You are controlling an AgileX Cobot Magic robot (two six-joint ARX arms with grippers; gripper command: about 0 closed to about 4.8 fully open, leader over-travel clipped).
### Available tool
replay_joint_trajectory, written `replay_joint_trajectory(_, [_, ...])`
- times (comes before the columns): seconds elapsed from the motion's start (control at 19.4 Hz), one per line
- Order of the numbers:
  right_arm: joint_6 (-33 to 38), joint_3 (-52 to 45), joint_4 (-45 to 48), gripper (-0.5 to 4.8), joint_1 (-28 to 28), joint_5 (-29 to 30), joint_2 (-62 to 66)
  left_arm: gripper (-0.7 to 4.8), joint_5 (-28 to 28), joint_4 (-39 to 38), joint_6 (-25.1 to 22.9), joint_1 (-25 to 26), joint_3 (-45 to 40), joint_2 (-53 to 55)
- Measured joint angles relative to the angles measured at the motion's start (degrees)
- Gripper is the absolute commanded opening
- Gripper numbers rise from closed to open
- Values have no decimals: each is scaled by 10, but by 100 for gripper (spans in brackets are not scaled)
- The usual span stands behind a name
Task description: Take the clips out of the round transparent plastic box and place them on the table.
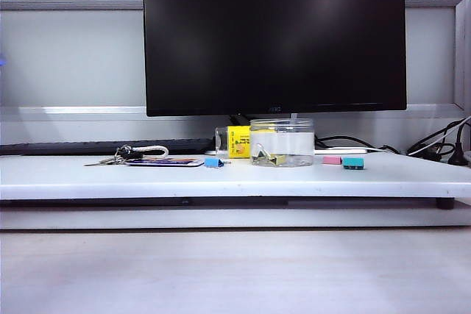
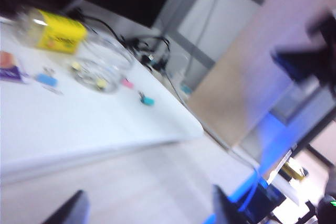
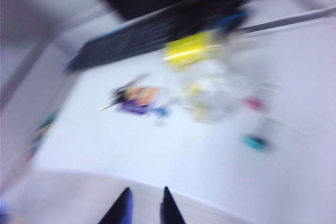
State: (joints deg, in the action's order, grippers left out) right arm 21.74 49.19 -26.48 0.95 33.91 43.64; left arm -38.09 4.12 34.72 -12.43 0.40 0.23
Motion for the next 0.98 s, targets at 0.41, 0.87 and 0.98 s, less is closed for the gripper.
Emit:
replay_joint_trajectory(0.41, [-101,225,2,79,155,-30,364,310,49,-85,-3,-48,0,0])
replay_joint_trajectory(0.87, [-176,376,-18,79,195,-129,558,312,173,-233,-86,-48,59,4])
replay_joint_trajectory(0.98, [-183,405,-28,79,195,-132,583,313,177,-228,-98,-48,73,27])
